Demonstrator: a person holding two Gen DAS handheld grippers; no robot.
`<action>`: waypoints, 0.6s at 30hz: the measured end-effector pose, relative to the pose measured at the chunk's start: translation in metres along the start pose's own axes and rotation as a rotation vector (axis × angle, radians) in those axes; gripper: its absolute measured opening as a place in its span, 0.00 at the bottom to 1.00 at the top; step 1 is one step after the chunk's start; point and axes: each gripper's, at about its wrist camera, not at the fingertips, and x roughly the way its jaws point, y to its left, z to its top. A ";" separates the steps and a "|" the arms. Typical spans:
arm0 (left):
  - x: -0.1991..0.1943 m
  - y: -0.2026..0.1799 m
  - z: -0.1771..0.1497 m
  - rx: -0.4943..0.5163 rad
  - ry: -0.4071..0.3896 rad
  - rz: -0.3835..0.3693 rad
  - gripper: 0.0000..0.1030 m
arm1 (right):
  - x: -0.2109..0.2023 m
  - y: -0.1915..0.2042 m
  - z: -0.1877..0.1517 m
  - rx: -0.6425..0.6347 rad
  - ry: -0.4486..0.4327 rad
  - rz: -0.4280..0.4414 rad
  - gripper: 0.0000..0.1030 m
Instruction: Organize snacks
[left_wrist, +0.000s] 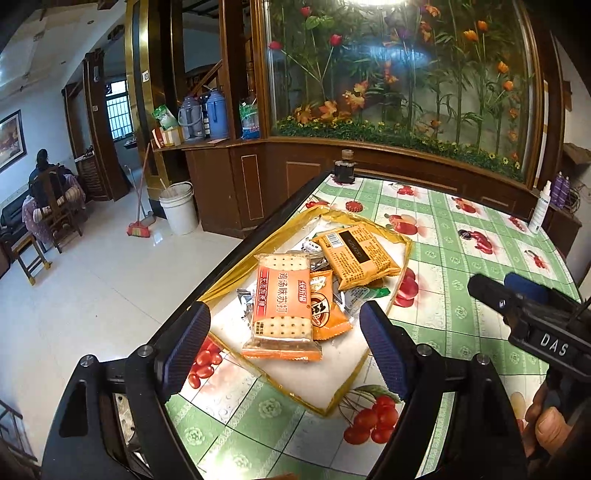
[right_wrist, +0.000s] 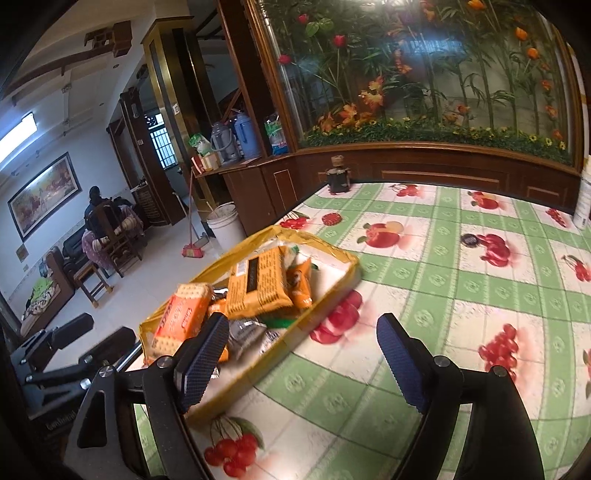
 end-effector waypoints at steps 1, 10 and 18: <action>-0.004 -0.001 -0.001 0.000 -0.007 -0.001 0.81 | -0.005 -0.003 -0.004 0.002 0.002 -0.006 0.81; -0.028 -0.003 -0.005 0.014 -0.034 -0.020 0.81 | -0.030 -0.021 -0.037 0.047 0.024 -0.030 0.81; -0.038 -0.004 -0.011 0.026 -0.032 -0.021 0.81 | -0.039 -0.023 -0.053 0.057 0.039 -0.028 0.81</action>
